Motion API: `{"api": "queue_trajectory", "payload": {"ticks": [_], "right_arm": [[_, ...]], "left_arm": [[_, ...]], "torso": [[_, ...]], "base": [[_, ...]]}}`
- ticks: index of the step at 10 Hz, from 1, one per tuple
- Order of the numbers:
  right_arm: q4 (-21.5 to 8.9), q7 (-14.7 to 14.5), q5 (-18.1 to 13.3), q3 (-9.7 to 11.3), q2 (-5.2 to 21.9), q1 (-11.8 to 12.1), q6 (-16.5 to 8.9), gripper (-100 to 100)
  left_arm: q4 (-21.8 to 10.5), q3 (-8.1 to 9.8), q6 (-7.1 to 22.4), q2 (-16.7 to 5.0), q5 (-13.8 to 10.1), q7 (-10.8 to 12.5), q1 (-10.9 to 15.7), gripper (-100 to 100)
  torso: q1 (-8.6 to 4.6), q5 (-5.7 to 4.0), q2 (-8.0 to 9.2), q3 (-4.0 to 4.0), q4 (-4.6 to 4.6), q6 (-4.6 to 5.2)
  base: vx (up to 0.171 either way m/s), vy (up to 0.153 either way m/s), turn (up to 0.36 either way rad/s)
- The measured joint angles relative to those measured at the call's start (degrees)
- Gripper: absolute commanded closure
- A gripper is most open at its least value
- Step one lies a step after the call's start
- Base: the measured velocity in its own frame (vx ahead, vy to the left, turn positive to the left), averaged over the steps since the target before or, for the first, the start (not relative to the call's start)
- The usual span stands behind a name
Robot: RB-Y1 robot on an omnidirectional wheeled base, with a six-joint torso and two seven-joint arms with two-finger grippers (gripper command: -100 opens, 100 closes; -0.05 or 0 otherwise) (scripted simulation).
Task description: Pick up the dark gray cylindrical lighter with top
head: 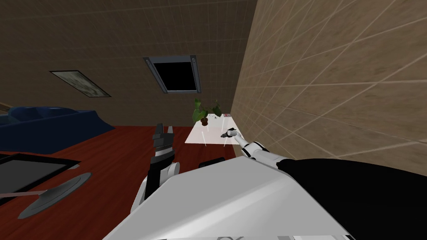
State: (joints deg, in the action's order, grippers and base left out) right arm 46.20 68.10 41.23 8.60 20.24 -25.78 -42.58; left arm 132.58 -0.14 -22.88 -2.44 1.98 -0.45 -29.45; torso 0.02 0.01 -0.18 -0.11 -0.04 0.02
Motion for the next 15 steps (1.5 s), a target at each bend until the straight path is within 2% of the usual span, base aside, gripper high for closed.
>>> {"api": "queue_trajectory", "payload": {"ticks": [7, 9, 10, 11, 13, 14, 15], "right_arm": [[-9.8, 5.7, 3.2, -0.9, 2.2, -6.7, -9.4, -100], [-10.4, 7.1, 3.5, -1.0, 2.8, -7.3, -11.4, -100], [-10.5, 7.2, 3.5, -1.0, 2.8, -7.3, -11.6, 0], [-10.5, 7.1, 3.5, -1.0, 2.8, -7.3, -11.5, -100], [-10.2, 6.6, 2.8, -1.6, 1.8, -5.6, -10.4, -100], [-11.1, 5.9, 2.8, -1.9, 1.5, -5.6, -9.6, -100], [-11.2, 5.7, 2.9, -1.9, 1.5, -5.7, -9.5, 100]], "left_arm": [[0.0, 0.00, 0.0, 0.0, 0.0, 0.0, 0.0, 0], [0.0, 0.00, 0.0, 0.0, 0.0, 0.0, 0.0, 0], [0.0, 0.00, 0.0, 0.0, 0.0, 0.0, 0.0, 0], [0.0, 0.00, 0.0, 0.0, 0.0, 0.0, 0.0, 0], [0.0, 0.00, 0.0, 0.0, 0.0, 0.0, 0.0, 0], [0.0, 0.00, 0.0, 0.0, 0.0, 0.0, 0.0, 0], [0.0, 0.00, 0.0, 0.0, 0.0, 0.0, 0.0, 0]], "torso": [[0.07, 0.01, -0.10, -0.06, -0.03, -0.01], [0.02, 0.00, 0.01, 0.00, -0.01, 0.00], [-0.01, -0.01, 0.10, 0.05, 0.01, 0.00], [-0.03, -0.01, 0.17, 0.09, 0.02, 0.00], [-0.01, -0.01, -0.02, -0.02, -0.02, 0.00], [-0.01, -0.01, -0.01, -0.02, -0.02, 0.00], [-0.02, -0.01, 0.09, 0.04, 0.00, 0.00]], "base": [[0.066, 0.021, -0.010], [0.033, 0.010, -0.003], [0.000, 0.000, 0.000], [0.047, 0.008, -0.018], [0.067, 0.009, -0.007], [0.022, 0.005, 0.000], [0.000, 0.000, 0.000]]}}
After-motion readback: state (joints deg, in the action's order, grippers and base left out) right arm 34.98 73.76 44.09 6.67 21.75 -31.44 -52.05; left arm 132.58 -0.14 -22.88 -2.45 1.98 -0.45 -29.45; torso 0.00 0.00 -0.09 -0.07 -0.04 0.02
